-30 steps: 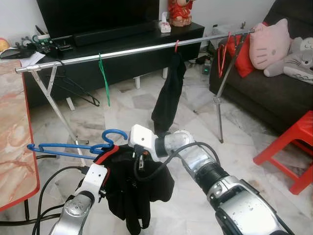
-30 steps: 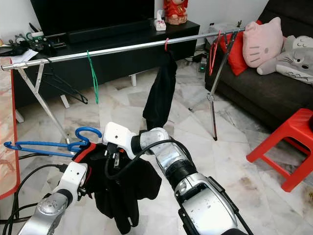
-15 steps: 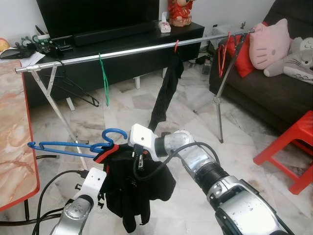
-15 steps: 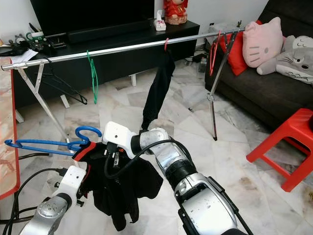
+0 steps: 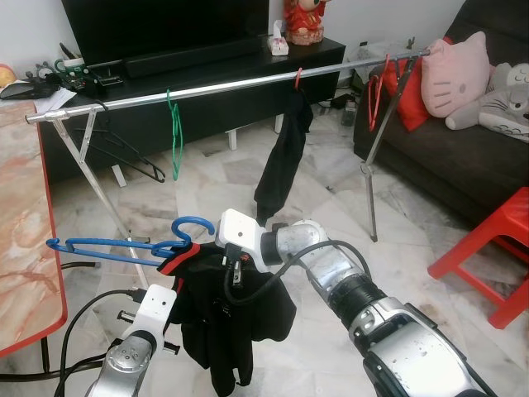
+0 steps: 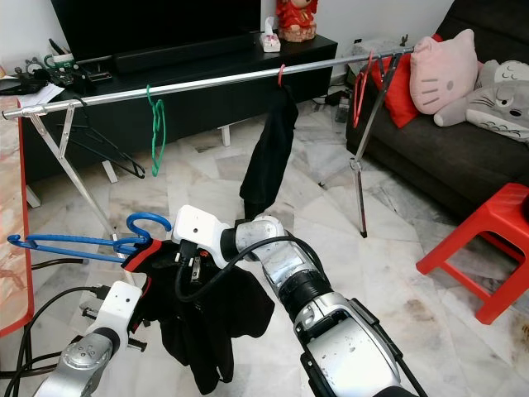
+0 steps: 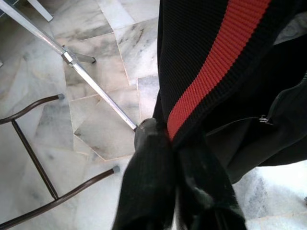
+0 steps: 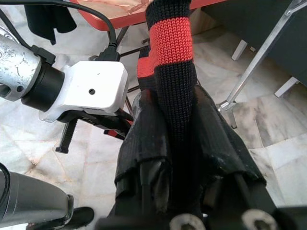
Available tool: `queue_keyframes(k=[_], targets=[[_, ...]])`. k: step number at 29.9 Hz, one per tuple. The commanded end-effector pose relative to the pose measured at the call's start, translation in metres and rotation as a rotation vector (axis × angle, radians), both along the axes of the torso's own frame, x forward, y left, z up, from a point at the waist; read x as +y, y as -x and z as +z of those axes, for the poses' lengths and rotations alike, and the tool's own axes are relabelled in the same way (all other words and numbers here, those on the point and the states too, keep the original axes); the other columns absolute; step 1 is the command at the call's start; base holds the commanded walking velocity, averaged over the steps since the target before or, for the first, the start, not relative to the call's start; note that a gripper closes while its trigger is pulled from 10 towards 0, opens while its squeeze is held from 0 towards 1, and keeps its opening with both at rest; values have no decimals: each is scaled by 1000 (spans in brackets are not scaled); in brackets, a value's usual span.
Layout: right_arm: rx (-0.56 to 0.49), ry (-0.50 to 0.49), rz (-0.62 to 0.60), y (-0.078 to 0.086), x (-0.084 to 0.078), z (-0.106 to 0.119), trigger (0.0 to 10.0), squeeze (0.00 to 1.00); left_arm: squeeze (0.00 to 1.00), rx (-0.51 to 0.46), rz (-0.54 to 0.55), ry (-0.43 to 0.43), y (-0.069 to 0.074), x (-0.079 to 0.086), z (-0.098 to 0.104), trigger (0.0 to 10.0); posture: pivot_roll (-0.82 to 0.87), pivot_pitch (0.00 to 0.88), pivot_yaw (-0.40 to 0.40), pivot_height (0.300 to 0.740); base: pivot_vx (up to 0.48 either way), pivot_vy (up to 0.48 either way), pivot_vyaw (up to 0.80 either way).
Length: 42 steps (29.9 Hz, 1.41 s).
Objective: Hang hanger
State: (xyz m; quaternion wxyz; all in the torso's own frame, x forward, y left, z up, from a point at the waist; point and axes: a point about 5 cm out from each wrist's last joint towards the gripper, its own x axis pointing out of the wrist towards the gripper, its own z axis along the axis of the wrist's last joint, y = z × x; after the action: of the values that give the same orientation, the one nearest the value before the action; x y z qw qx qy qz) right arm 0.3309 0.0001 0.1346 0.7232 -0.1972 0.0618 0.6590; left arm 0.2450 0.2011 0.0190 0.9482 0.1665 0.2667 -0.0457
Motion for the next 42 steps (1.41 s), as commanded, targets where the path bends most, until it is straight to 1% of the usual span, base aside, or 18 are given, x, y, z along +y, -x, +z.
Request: queue_keyframes(k=[1,5,6,7,10,12,13,15,20,21,24,29,31,33,35,42], targets=[[-34,-19,10,-2,4,10,0,0,0,7,17,12,2,1,-3,0,-41,0,-20,740,0,0,0],[-34,-17,1,-2,3,9,0,0,0,13,42,29,3,2,-4,0,-40,0,-21,740,0,0,0],[-35,-14,-16,-4,0,8,0,0,0,20,65,29,4,5,-5,0,-40,0,-22,740,0,0,0],[-37,5,-45,-8,-10,6,0,0,0,32,104,29,7,10,-8,0,-40,0,-21,740,0,0,0],[-35,35,-80,-12,-24,1,0,0,0,39,133,33,9,14,-9,0,-39,0,-21,740,0,0,0],[-26,61,-138,-16,-42,-4,0,0,0,38,151,37,11,16,-10,0,-37,0,-22,740,0,0,0],[-16,89,-192,-20,-60,-9,0,0,0,37,176,42,13,19,-10,0,-37,0,-22,740,0,0,0],[-5,106,-221,-21,-74,-13,0,0,0,36,194,47,14,21,-10,0,-48,0,-19,740,0,0,0],[19,127,-242,-19,-98,-18,0,0,0,30,216,60,14,23,-10,0,-55,0,-13,740,0,0,0],[26,132,-250,-19,-106,-20,0,0,0,30,216,59,14,23,-10,0,-56,0,-11,740,0,0,0],[40,110,-241,-17,-120,-19,0,0,0,31,212,60,12,23,-10,0,-58,0,-8,740,0,0,0],[75,75,-194,-12,-128,-18,0,0,0,38,208,67,12,23,-10,0,-60,0,-4,740,0,0,0],[101,22,-194,-11,-134,-16,0,0,0,47,208,74,13,23,-11,0,-60,0,-1,740,0,0,0],[108,13,-200,-11,-136,-17,0,0,0,48,208,75,13,23,-11,0,-60,0,0,740,0,0,0],[140,-27,-184,-7,-142,-17,0,0,0,53,208,76,14,23,-12,0,-60,0,0,740,0,0,0],[160,-50,-164,-5,-144,-17,0,0,0,55,209,77,15,23,-12,0,-60,0,2,740,0,0,0]])
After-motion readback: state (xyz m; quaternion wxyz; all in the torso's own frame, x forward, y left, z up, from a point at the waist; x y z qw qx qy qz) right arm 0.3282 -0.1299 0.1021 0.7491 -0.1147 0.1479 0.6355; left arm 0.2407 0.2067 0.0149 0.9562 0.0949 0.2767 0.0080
